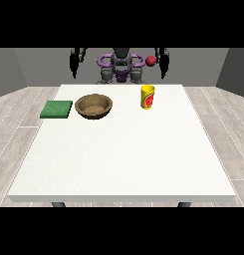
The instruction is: Pick the cup and pour the ball into the bowl, then pick the bowl and place it on the pad
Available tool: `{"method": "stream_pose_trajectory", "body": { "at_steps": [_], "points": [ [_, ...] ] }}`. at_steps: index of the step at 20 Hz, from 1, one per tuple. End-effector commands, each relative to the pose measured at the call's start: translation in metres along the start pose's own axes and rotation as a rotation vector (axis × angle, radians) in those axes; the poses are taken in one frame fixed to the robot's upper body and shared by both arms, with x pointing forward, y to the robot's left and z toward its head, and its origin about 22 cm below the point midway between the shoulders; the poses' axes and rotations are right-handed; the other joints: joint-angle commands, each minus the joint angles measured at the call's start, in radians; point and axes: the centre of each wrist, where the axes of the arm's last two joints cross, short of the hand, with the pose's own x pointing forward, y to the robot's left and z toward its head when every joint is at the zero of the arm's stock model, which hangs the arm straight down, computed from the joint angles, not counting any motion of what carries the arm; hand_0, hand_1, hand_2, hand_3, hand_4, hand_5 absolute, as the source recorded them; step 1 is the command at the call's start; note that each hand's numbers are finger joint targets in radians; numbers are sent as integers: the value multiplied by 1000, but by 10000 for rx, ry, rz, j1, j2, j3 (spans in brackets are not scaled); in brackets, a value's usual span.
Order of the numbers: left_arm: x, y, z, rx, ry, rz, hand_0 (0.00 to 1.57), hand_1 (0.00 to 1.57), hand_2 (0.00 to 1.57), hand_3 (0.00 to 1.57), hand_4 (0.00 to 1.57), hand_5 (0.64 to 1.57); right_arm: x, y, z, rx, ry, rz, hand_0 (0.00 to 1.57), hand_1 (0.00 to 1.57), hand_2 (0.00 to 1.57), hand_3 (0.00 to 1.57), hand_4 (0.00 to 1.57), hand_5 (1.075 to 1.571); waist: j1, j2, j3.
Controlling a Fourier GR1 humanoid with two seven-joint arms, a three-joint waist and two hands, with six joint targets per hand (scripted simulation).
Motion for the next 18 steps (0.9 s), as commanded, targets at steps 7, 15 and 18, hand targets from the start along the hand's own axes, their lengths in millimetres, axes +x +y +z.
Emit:
{"method": "stream_pose_trajectory", "body": {
  "at_steps": [7,15,18],
  "points": [
    [22,-10,16,170,1529,1962,0,0,0,0,664,1566,12,-1,18,-815,1588,-1626,0,0,0,0,875,1533,-2,-3928,72],
    [91,-25,26,81,1865,2002,0,0,0,0,600,1563,71,-11,27,-1199,1815,-1638,0,0,0,0,817,1540,136,-3524,70],
    [103,-27,22,263,952,1767,0,0,0,0,556,1555,99,-25,27,-1147,831,-1466,0,0,0,0,760,1548,-79,-2456,68]
  ]
}}
